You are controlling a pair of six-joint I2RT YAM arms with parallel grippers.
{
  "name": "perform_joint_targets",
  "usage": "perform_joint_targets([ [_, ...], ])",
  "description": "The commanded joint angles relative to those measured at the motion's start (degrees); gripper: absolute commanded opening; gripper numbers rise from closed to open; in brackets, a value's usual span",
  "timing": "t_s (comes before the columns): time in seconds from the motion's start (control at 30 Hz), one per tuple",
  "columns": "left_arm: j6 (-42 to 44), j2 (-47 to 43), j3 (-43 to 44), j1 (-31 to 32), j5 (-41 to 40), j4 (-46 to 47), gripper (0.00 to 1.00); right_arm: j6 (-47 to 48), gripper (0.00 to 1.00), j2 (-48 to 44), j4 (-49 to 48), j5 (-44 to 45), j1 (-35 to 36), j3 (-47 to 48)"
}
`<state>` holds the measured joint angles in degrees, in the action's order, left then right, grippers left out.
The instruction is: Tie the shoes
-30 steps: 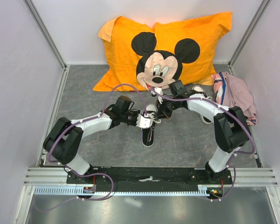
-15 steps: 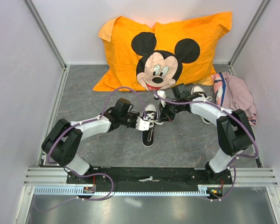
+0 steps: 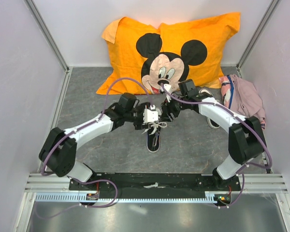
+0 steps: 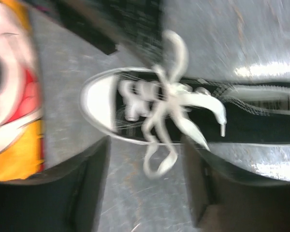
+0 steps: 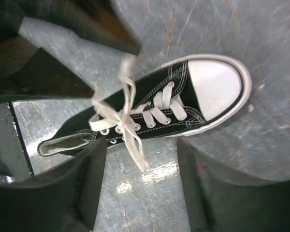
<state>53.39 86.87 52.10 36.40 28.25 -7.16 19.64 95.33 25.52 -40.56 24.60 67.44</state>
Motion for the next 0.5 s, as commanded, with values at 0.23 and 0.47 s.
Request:
perform_joint_targets([
  [0.23,-32.9,-6.8,23.5,-4.1,-6.0,-23.8,0.99,-17.3,0.98,-15.2,-0.7,4.5,-5.3,5.4],
  [0.47,-51.7,-4.8,25.6,-13.9,-2.4,-31.4,0.99,-28.7,0.98,-22.2,-0.6,13.1,-7.5,-4.2],
])
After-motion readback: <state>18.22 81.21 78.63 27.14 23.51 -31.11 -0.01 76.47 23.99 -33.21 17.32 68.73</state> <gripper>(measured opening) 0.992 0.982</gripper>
